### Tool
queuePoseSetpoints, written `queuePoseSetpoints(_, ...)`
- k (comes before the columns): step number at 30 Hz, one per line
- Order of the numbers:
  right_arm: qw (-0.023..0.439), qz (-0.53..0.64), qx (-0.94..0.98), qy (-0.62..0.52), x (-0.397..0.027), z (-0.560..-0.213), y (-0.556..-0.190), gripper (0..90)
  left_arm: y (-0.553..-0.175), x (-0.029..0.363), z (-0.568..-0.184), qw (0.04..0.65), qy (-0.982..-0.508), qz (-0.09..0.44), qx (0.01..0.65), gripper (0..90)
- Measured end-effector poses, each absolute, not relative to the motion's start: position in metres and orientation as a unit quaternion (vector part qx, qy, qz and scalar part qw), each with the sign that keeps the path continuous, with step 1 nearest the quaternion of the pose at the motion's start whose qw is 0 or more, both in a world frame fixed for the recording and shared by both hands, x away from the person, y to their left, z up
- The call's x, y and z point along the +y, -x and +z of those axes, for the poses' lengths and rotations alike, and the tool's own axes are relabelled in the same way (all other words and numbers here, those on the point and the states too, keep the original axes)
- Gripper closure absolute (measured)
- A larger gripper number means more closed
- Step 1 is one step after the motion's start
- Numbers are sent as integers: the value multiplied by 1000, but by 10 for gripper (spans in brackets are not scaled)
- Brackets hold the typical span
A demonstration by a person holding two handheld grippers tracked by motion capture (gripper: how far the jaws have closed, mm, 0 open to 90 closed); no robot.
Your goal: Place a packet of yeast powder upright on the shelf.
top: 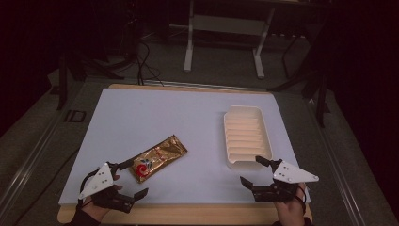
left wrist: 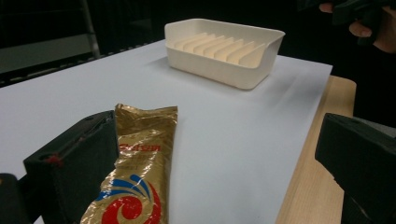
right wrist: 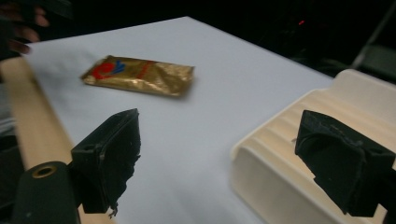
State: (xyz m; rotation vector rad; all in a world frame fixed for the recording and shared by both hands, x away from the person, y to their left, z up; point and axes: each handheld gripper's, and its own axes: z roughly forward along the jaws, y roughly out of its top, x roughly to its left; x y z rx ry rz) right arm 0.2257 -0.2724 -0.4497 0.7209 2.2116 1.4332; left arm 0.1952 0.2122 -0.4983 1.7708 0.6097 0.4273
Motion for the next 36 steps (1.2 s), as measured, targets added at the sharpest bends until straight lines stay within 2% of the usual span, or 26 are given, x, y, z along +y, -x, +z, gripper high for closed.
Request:
queuePoseSetpoints(6,196,509,802,-245,-268,-446,-222,131,-193,209,-495,584,-750,182,253,4)
queuePoseSetpoints(18,202,522,796,-229,-264,-438,-216,111,-188,184,-473,577,-770,118,243,4)
queuePoseSetpoints(36,199,539,786,-227,-259,-434,-211,116,-236,177,-451,568,-774,118,254,13)
